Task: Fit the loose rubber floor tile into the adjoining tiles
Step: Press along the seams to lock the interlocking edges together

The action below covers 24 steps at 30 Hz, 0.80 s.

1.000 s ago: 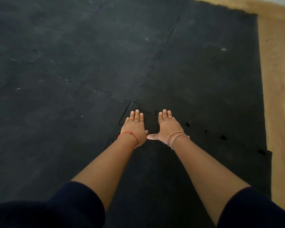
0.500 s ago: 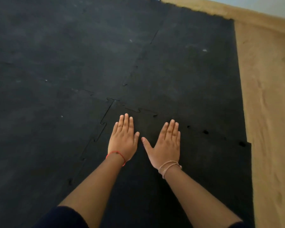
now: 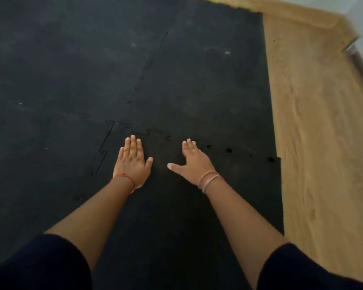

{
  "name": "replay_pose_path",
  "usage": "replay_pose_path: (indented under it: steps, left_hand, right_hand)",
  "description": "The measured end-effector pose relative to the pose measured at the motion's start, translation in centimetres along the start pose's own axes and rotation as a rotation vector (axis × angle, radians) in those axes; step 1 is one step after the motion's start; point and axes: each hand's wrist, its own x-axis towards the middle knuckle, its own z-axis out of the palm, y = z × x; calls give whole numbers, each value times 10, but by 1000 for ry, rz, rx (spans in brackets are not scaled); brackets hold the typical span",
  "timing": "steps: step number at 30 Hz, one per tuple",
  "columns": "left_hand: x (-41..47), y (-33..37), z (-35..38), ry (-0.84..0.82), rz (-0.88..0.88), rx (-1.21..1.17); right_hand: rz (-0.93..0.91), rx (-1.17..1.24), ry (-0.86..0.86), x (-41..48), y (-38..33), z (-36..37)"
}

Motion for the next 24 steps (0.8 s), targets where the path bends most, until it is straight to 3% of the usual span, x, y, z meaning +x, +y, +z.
replay_pose_path:
  steps: [3,8,17,21,24]
  left_hand:
    - [6,33,2,-42,127,9]
    - [26,50,5,-67,136,100]
    - [32,61,-13,-223,63,153]
    - [27,73,-7,-148,61,127]
    - [11,99,12,-86,368,16]
  right_hand:
    - [-23,-170,-95,-15,32,-9]
    - [-19,-266,-250,9,31,-13]
    - [-26,-200,-264,11,33,-15]
    - [-84,-71,-43,-8,48,4]
    - [105,-54,185,-35,79,18]
